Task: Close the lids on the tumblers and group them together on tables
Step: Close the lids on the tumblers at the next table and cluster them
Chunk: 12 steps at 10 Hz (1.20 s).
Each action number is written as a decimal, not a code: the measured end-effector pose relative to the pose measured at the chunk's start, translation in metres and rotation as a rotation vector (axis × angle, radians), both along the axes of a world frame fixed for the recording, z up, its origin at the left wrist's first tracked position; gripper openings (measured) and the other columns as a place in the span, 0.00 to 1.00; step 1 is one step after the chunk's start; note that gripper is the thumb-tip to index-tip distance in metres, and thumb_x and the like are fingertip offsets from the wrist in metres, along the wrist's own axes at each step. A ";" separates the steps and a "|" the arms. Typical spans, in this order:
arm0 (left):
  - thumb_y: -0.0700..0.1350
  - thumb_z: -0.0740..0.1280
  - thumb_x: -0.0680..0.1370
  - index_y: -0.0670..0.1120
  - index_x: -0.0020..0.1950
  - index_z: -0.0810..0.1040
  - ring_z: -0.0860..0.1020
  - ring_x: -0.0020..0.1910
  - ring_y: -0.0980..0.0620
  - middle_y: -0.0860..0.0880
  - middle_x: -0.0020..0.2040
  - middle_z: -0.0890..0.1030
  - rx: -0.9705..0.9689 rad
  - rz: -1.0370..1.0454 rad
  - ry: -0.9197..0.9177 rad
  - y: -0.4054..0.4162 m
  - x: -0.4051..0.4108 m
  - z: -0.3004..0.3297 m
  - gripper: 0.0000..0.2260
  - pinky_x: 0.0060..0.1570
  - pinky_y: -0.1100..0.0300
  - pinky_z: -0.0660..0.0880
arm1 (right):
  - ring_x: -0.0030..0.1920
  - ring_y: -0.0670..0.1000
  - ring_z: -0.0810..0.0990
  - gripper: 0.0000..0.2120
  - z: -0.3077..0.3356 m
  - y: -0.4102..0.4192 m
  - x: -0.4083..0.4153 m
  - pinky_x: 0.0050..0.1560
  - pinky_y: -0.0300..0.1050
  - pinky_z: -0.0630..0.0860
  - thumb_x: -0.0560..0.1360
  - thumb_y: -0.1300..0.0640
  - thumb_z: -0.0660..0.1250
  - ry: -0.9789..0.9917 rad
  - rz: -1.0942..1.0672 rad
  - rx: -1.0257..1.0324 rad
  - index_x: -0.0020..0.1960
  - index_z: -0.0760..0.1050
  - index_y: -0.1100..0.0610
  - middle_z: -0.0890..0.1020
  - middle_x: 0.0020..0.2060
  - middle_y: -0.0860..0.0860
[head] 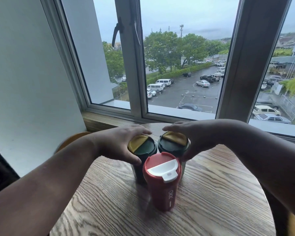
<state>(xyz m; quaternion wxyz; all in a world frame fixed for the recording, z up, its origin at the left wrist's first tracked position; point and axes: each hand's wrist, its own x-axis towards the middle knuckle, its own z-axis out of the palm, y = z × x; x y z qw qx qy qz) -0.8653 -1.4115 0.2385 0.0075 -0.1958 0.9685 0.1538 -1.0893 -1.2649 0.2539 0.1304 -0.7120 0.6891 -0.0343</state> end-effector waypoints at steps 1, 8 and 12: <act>0.60 0.72 0.69 0.59 0.72 0.68 0.67 0.69 0.60 0.60 0.71 0.70 -0.051 0.006 0.098 0.009 0.004 0.002 0.32 0.71 0.54 0.67 | 0.73 0.47 0.64 0.46 -0.005 -0.005 -0.005 0.72 0.44 0.64 0.68 0.41 0.74 0.024 0.010 0.005 0.79 0.53 0.44 0.60 0.77 0.42; 0.68 0.76 0.62 0.63 0.64 0.64 0.64 0.56 0.62 0.67 0.56 0.73 -0.211 -0.058 0.122 0.075 0.003 -0.004 0.36 0.59 0.72 0.56 | 0.63 0.40 0.67 0.41 -0.015 -0.013 -0.015 0.57 0.31 0.59 0.70 0.45 0.75 0.061 0.024 -0.091 0.78 0.60 0.49 0.66 0.75 0.44; 0.62 0.78 0.61 0.64 0.68 0.59 0.66 0.56 0.63 0.62 0.59 0.73 -0.124 -0.068 0.201 0.080 0.000 -0.021 0.41 0.57 0.68 0.67 | 0.68 0.47 0.69 0.42 -0.016 -0.015 -0.016 0.64 0.39 0.66 0.69 0.44 0.76 0.045 0.031 -0.083 0.77 0.60 0.48 0.67 0.74 0.45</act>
